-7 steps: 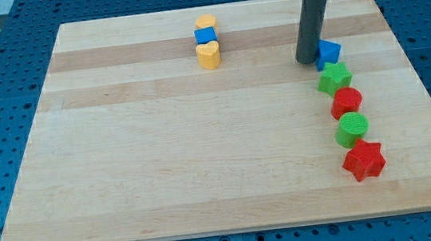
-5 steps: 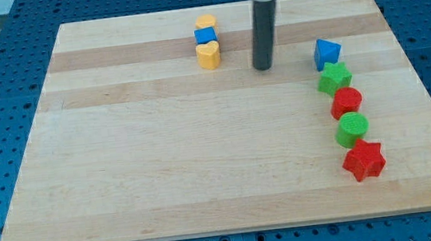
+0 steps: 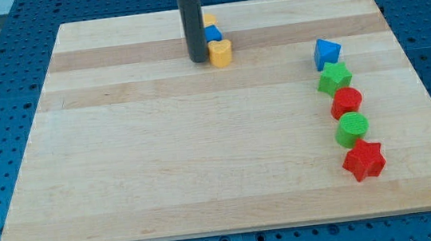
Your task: Push the yellow heart to the top of the blue triangle
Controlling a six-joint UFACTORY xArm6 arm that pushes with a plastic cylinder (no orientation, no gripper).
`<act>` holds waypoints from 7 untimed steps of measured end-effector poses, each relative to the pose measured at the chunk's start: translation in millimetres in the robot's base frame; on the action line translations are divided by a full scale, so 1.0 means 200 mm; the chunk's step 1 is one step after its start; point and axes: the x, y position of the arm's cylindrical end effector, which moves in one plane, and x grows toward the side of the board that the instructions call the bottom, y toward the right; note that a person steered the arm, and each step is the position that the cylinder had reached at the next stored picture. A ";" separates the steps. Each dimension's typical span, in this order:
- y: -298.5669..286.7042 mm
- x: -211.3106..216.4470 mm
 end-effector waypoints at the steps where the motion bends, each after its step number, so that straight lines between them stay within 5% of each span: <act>1: 0.14 0.00; 3: 0.17 0.13; 7: 0.39 0.04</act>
